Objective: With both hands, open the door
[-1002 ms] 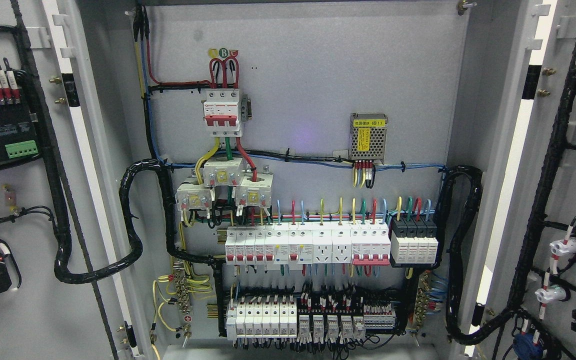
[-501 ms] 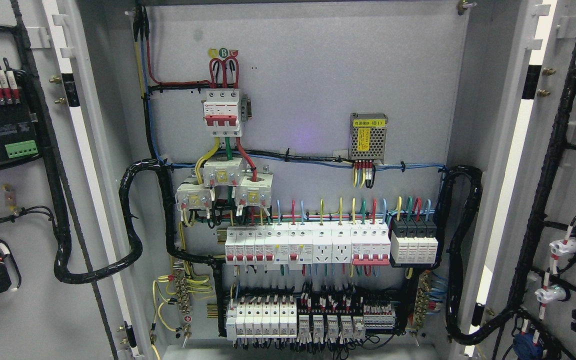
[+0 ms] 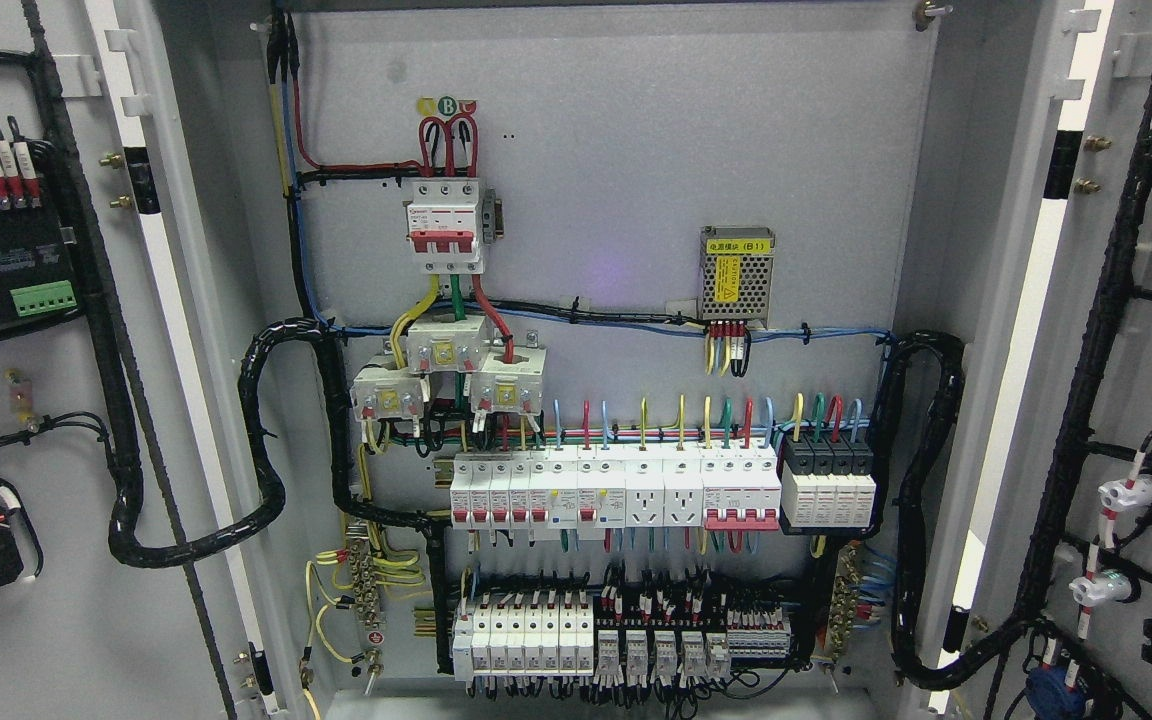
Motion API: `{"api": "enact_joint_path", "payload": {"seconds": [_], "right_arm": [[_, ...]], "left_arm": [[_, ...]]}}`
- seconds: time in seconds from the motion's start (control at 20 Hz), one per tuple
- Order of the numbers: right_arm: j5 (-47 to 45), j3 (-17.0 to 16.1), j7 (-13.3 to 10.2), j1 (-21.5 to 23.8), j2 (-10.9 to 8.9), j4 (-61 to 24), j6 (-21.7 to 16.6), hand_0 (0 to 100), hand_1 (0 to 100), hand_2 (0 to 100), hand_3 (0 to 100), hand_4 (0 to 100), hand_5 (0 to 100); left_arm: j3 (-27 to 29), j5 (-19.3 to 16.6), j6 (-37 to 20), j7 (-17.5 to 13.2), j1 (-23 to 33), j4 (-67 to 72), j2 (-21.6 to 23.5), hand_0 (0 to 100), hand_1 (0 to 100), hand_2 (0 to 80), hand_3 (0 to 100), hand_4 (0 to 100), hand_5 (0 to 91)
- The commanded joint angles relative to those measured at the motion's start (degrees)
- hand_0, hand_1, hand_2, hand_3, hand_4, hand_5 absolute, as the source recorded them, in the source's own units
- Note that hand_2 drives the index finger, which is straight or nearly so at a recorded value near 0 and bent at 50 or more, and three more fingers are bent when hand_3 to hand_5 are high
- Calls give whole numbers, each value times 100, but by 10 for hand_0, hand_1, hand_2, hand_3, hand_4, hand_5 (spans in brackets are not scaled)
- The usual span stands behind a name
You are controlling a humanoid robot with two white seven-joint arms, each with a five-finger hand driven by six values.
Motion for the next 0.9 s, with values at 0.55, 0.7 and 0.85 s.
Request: {"api": "enact_joint_path", "payload": {"seconds": [0.55, 0.7, 0.85], "right_arm": [[186, 531, 46, 888, 1042, 2789, -69, 0, 0, 0, 0, 0, 0], [186, 619, 64, 879, 1139, 3404, -104, 0, 0, 0, 0, 0, 0], [291, 628, 64, 879, 1244, 3984, -104, 0, 0, 0, 0, 0, 0]], "left_arm": [[-832, -559, 1013, -67, 495, 1422, -1076, 0, 0, 0, 0, 43, 0], [-815, -550, 1013, -67, 486, 1878, -1111, 0, 0, 0, 0, 43, 0], [-762, -550, 1013, -76, 442, 2502, -1208, 0, 0, 0, 0, 44, 0]]}}
